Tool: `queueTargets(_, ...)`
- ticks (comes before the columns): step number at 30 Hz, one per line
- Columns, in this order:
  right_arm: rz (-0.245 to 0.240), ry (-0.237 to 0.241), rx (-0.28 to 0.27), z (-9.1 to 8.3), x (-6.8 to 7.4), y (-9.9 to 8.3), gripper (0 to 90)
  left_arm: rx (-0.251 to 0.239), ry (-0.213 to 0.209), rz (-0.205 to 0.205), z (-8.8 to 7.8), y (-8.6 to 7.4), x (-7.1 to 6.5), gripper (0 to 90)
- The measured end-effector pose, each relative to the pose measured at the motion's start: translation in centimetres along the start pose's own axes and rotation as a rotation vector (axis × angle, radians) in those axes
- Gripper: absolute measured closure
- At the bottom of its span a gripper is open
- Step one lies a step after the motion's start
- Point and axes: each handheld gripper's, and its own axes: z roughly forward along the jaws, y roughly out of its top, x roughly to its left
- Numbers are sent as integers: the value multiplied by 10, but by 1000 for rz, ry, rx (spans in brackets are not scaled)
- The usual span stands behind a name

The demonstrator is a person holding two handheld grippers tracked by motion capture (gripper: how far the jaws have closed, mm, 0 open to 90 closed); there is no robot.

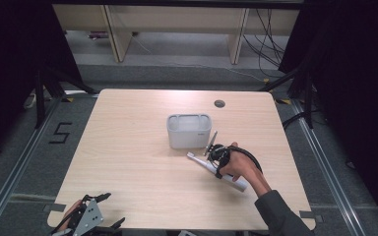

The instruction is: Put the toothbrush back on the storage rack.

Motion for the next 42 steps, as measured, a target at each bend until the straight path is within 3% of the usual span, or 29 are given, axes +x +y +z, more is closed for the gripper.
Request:
queueTargets(2,6,-7,27,0,2,4,662,6,2,6,0,0,1,149)
queueTargets(3,-2,16,26,1,1,4,663,6,2,6,-1,0,1,149)
queueTargets(5,-3,-17,47,0,3,5,664,6,2,7,-1,0,1,149)
queueTargets(14,-15,-9,47,0,5,6,666,5,1,5,-1,0,1,149)
queueTargets(24,-43,-8,-16,-15,10,-4,667,6,-1,7,0,0,1,149)
queueTargets(25,-54,-14,-50,-20,11,-8,668,5,1,6,-1,0,1,149)
queueTargets(31,-57,-22,-135,-35,12,-19,668,12,-4,4,0,0,0,149)
queueTargets(32,-47,-20,-180,-44,13,-23,668,-1,-3,-5,1,0,0,149)
queueTargets(33,-47,-20,-180,-44,13,-23,668,-1,-3,-5,1,0,0,149)
queueTargets(38,-29,-8,-294,-61,11,-30,668,2,-1,-5,0,0,0,149)
queueTargets(41,-16,-15,-393,-69,7,-33,667,5,1,2,0,0,1,149)
queueTargets(42,-16,-15,-393,-69,7,-33,667,5,1,2,0,0,1,149)
